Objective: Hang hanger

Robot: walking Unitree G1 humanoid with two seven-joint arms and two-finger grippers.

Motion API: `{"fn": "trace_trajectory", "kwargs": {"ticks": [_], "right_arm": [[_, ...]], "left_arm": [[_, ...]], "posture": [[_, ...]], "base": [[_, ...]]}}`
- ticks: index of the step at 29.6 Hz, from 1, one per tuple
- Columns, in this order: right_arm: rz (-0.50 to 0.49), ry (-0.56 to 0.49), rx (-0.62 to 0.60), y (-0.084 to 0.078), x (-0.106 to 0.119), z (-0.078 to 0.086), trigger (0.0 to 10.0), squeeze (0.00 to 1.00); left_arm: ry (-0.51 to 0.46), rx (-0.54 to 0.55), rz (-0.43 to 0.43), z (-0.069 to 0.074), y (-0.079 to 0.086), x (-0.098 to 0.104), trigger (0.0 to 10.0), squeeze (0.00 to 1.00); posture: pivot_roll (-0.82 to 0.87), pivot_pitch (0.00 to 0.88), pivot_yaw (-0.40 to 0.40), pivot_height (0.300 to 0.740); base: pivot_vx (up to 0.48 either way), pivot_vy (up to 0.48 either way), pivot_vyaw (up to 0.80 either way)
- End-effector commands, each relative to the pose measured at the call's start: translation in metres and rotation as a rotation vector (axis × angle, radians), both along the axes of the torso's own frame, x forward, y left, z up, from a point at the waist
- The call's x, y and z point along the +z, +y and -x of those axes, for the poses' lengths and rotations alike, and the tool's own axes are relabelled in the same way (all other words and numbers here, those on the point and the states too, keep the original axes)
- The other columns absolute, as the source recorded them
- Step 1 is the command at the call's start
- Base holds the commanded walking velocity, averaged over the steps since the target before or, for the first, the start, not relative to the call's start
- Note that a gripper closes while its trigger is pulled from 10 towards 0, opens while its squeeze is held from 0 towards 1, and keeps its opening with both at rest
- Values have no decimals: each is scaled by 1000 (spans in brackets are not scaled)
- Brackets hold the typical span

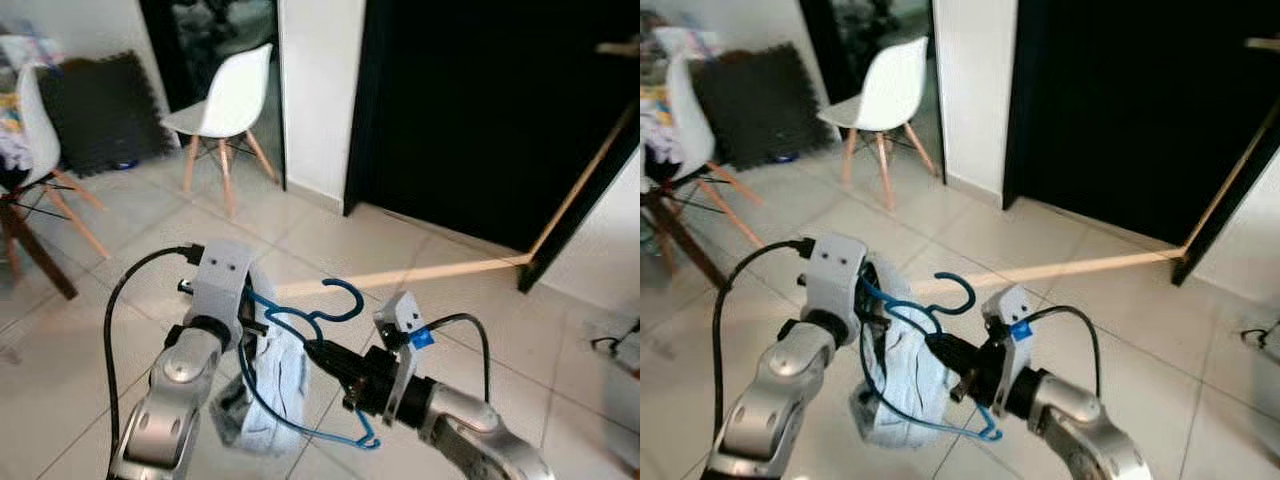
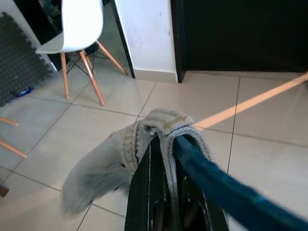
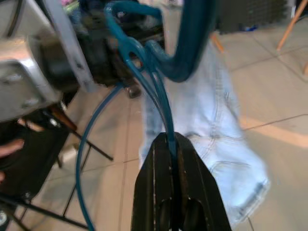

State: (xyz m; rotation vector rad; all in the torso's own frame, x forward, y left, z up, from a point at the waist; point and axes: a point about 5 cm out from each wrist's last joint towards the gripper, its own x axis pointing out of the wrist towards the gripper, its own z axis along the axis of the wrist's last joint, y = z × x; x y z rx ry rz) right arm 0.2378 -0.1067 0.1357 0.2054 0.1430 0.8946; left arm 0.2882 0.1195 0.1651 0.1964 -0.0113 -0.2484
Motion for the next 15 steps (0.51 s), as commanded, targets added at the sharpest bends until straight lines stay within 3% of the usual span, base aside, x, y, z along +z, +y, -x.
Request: {"fn": "trace_trajectory", "kwargs": {"ticks": [1,11,12,15], "right_arm": [[-38,-47,-28,0,11,-5,10000,0],[0,-70,-43,-10,13,-9,10000,0],[33,-79,-70,-20,13,-13,10000,0],[44,-83,-85,-25,14,-15,10000,0]], "left_arm": [[15,-42,-8,4,-7,-7,10000,0],[-42,66,-62,-6,16,3,10000,0],[-68,132,-78,-9,28,9,10000,0],[-79,159,-86,-9,33,11,10000,0]], "posture": [[-28,103,-39,740],[-29,102,-41,740],[-28,102,-43,740],[-28,102,-43,740]], "base": [[0,0,769],[0,0,769],[0,0,763],[0,0,763]]}}
